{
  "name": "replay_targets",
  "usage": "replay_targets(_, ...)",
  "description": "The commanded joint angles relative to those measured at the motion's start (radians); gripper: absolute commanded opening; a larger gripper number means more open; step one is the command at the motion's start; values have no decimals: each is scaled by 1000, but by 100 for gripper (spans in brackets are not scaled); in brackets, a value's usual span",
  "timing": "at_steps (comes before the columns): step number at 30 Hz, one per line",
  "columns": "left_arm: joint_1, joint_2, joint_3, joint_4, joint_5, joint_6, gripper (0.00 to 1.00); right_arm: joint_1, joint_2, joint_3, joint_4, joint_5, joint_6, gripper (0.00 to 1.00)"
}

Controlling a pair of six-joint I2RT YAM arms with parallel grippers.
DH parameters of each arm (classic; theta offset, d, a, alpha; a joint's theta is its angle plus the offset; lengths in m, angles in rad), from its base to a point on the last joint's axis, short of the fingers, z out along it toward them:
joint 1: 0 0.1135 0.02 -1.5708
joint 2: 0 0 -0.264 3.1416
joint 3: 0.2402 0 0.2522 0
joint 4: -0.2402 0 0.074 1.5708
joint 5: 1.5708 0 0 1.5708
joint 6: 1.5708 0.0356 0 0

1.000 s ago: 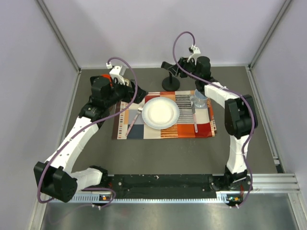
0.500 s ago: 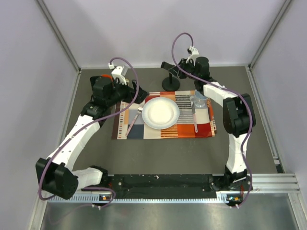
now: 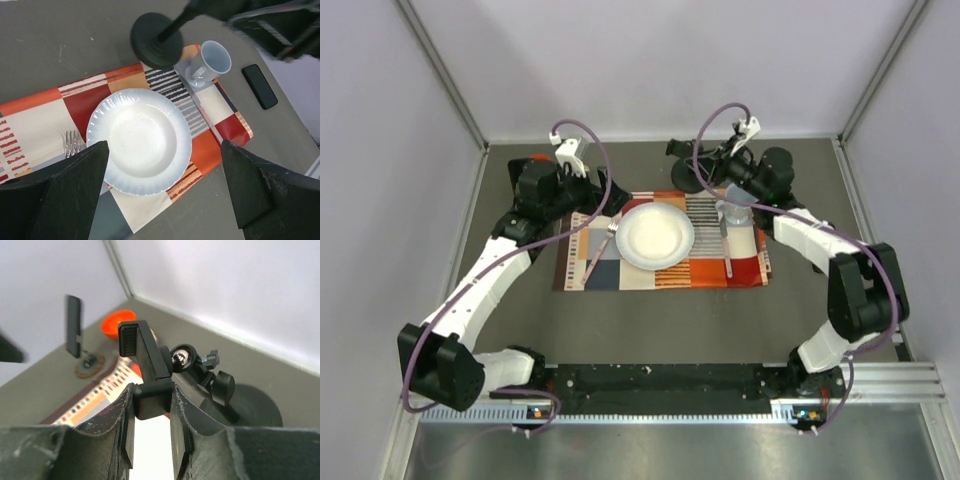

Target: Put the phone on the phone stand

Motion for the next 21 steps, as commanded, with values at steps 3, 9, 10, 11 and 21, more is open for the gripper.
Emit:
replay_targets(3,-5,-20,1,31,-12,-4,98,37,-311,-35,238,-129,-124,0)
replay_targets(9,-5,-69,7,24,-15,4,98,150,-541,-87,-141,-53,-254,0)
replay_targets(10,-5,-83,9,25,-14,1,98,155,-605,-130,-155,-24,-209,0)
replay_targets(11,-3,-88,7,27,-11,0,98,153,-634,-147,-183,-17,-169,0)
replay_targets(21,-3,-134,4,56,58,-40,98,190,-927,-333,-505,-91,250,0)
